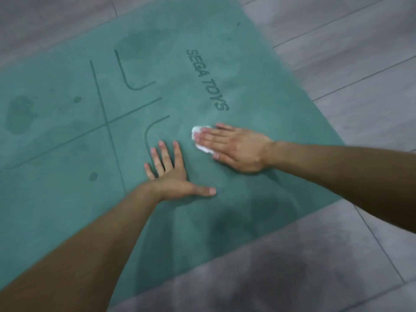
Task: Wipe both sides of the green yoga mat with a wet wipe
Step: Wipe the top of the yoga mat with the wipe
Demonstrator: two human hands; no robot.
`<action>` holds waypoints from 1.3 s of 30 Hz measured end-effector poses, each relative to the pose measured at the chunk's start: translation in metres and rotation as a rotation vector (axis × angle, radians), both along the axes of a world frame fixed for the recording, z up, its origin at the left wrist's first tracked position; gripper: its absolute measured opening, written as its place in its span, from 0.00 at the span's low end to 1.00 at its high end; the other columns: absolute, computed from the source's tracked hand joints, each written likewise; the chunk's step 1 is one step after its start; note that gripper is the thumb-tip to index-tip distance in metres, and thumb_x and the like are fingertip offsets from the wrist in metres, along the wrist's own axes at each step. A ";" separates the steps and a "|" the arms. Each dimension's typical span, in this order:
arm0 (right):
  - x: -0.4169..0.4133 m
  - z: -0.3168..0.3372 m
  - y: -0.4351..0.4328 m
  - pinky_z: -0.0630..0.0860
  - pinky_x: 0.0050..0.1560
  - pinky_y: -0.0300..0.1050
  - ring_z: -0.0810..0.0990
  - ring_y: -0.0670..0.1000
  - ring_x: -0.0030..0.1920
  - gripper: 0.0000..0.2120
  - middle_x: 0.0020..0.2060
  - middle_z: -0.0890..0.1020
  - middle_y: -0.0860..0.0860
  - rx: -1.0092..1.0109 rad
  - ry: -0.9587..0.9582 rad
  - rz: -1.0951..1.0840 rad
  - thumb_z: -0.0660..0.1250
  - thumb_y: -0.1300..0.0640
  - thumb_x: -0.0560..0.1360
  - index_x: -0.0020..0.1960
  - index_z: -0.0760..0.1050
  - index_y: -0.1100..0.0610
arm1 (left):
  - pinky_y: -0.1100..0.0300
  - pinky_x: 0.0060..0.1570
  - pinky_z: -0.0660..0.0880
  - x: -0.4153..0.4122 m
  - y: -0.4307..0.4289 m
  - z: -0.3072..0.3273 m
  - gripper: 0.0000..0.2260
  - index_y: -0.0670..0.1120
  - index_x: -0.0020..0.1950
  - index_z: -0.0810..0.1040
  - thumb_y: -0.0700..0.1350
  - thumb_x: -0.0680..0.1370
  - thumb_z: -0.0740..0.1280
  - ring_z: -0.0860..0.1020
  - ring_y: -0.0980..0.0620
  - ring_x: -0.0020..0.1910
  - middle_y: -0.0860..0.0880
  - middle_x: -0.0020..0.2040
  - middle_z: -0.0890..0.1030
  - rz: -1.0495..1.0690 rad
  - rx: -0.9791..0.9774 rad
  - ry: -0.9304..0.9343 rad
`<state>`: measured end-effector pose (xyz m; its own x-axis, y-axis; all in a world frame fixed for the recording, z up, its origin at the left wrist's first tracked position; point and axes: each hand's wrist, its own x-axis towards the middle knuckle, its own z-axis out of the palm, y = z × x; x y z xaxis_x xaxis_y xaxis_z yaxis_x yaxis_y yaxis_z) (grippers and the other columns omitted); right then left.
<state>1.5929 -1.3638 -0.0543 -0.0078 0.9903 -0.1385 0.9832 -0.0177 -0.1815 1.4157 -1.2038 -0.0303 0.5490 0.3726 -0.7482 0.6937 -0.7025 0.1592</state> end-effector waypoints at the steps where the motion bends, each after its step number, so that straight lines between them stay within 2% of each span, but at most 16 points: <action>1: 0.028 -0.001 -0.005 0.42 0.84 0.50 0.41 0.47 0.85 0.30 0.86 0.45 0.48 0.003 -0.030 -0.106 0.40 0.42 0.87 0.87 0.43 0.51 | 0.35 0.74 0.26 -0.002 -0.009 -0.003 0.80 0.56 0.74 0.15 0.83 0.49 0.73 0.16 0.41 0.73 0.46 0.71 0.13 -0.001 0.013 0.026; 4: 0.100 0.003 -0.018 0.43 0.84 0.52 0.43 0.50 0.85 0.33 0.86 0.45 0.50 -0.038 -0.081 -0.509 0.37 0.39 0.85 0.86 0.42 0.51 | 0.30 0.73 0.27 0.001 -0.013 -0.005 0.82 0.53 0.70 0.12 0.83 0.48 0.74 0.14 0.38 0.70 0.44 0.68 0.10 0.004 0.033 0.071; 6: 0.091 0.003 -0.005 0.40 0.84 0.51 0.41 0.52 0.85 0.36 0.86 0.45 0.53 -0.045 -0.056 -0.665 0.37 0.36 0.84 0.86 0.43 0.55 | 0.29 0.74 0.28 0.002 -0.012 -0.003 0.82 0.53 0.69 0.10 0.83 0.49 0.74 0.13 0.38 0.69 0.45 0.66 0.09 -0.001 0.033 0.082; 8: 0.046 -0.002 0.019 0.40 0.84 0.51 0.40 0.53 0.85 0.38 0.85 0.45 0.56 -0.016 -0.033 -0.561 0.39 0.36 0.84 0.86 0.45 0.58 | 0.28 0.74 0.29 0.003 -0.014 -0.001 0.82 0.53 0.68 0.10 0.82 0.49 0.74 0.13 0.38 0.68 0.45 0.65 0.08 0.001 0.022 0.101; 10: -0.001 -0.008 0.033 0.42 0.84 0.51 0.40 0.52 0.85 0.36 0.85 0.46 0.55 0.007 0.004 -0.285 0.41 0.37 0.85 0.86 0.48 0.57 | 0.28 0.74 0.29 0.003 -0.015 0.000 0.82 0.53 0.68 0.10 0.82 0.49 0.74 0.12 0.38 0.68 0.45 0.64 0.08 0.002 0.026 0.105; 13: 0.012 0.001 0.034 0.42 0.84 0.50 0.42 0.49 0.85 0.33 0.85 0.46 0.51 -0.011 0.012 -0.112 0.40 0.40 0.86 0.86 0.47 0.54 | 0.28 0.74 0.29 0.005 -0.016 0.002 0.82 0.53 0.68 0.10 0.82 0.49 0.74 0.12 0.38 0.68 0.45 0.65 0.08 0.012 0.018 0.108; 17: 0.078 0.001 0.016 0.46 0.84 0.53 0.44 0.48 0.85 0.33 0.86 0.47 0.51 0.004 -0.010 -0.543 0.40 0.39 0.86 0.86 0.46 0.53 | 0.28 0.73 0.28 0.005 -0.016 0.004 0.82 0.53 0.68 0.10 0.81 0.49 0.75 0.12 0.39 0.68 0.45 0.64 0.08 0.010 -0.008 0.107; 20: 0.069 0.005 0.025 0.41 0.84 0.51 0.39 0.50 0.85 0.36 0.85 0.43 0.52 -0.038 0.012 -0.719 0.39 0.36 0.85 0.86 0.43 0.56 | 0.28 0.73 0.28 0.005 -0.016 0.006 0.82 0.53 0.68 0.10 0.81 0.49 0.75 0.12 0.39 0.68 0.45 0.64 0.08 0.011 -0.010 0.101; 23: 0.014 0.001 0.046 0.39 0.84 0.48 0.40 0.52 0.85 0.37 0.85 0.45 0.56 -0.014 0.035 -0.410 0.41 0.37 0.84 0.86 0.46 0.58 | 0.28 0.72 0.28 0.004 -0.016 0.005 0.82 0.53 0.69 0.11 0.81 0.49 0.75 0.12 0.38 0.68 0.45 0.65 0.08 0.003 -0.009 0.092; 26: 0.011 0.003 0.042 0.40 0.84 0.48 0.42 0.48 0.85 0.34 0.85 0.45 0.51 -0.052 0.020 -0.130 0.40 0.39 0.85 0.86 0.45 0.53 | 0.28 0.73 0.29 0.004 -0.016 0.005 0.82 0.52 0.70 0.11 0.82 0.49 0.75 0.13 0.38 0.69 0.44 0.65 0.08 0.006 0.003 0.096; 28: 0.051 0.010 0.035 0.40 0.84 0.48 0.43 0.48 0.85 0.33 0.85 0.46 0.50 -0.076 -0.005 -0.300 0.40 0.40 0.85 0.87 0.44 0.52 | 0.28 0.73 0.29 0.004 -0.017 0.005 0.82 0.52 0.70 0.11 0.81 0.49 0.75 0.13 0.38 0.69 0.44 0.66 0.09 0.002 -0.001 0.089; 30: 0.091 0.017 0.022 0.40 0.84 0.48 0.44 0.49 0.85 0.33 0.86 0.46 0.52 -0.103 -0.042 -0.625 0.40 0.40 0.86 0.86 0.44 0.55 | 0.28 0.73 0.29 0.005 -0.016 0.006 0.82 0.52 0.70 0.11 0.81 0.50 0.75 0.13 0.37 0.69 0.44 0.66 0.09 -0.001 -0.003 0.087; 32: 0.092 0.019 0.012 0.40 0.84 0.48 0.43 0.51 0.85 0.35 0.86 0.46 0.54 -0.104 -0.046 -0.777 0.40 0.38 0.85 0.86 0.44 0.57 | 0.27 0.73 0.29 0.005 -0.016 0.006 0.82 0.51 0.70 0.11 0.81 0.50 0.75 0.13 0.37 0.68 0.44 0.66 0.09 -0.001 -0.003 0.087; 34: 0.049 0.013 0.012 0.40 0.84 0.48 0.41 0.51 0.85 0.37 0.85 0.46 0.56 -0.048 -0.026 -0.642 0.42 0.38 0.84 0.86 0.45 0.59 | 0.27 0.73 0.29 0.005 -0.016 0.006 0.82 0.51 0.70 0.11 0.81 0.49 0.75 0.13 0.37 0.68 0.44 0.65 0.08 -0.005 -0.005 0.090; 37: -0.017 0.002 -0.001 0.42 0.84 0.48 0.40 0.50 0.85 0.34 0.85 0.46 0.54 -0.003 0.054 -0.215 0.45 0.41 0.87 0.86 0.46 0.57 | 0.28 0.73 0.29 0.005 -0.016 0.005 0.82 0.52 0.70 0.11 0.81 0.49 0.75 0.13 0.38 0.68 0.44 0.65 0.08 -0.001 -0.002 0.095; 39: -0.002 0.004 -0.011 0.41 0.84 0.48 0.41 0.49 0.85 0.32 0.86 0.46 0.52 -0.022 0.000 -0.088 0.45 0.42 0.87 0.86 0.46 0.55 | 0.28 0.73 0.29 0.006 -0.016 0.005 0.83 0.52 0.70 0.11 0.82 0.48 0.74 0.13 0.38 0.69 0.44 0.66 0.09 -0.003 0.001 0.099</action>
<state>1.5905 -1.3748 -0.0500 0.0787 0.9840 -0.1600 0.9777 -0.1076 -0.1806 1.4215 -1.2199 -0.0251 0.4735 0.3720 -0.7984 0.7037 -0.7049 0.0890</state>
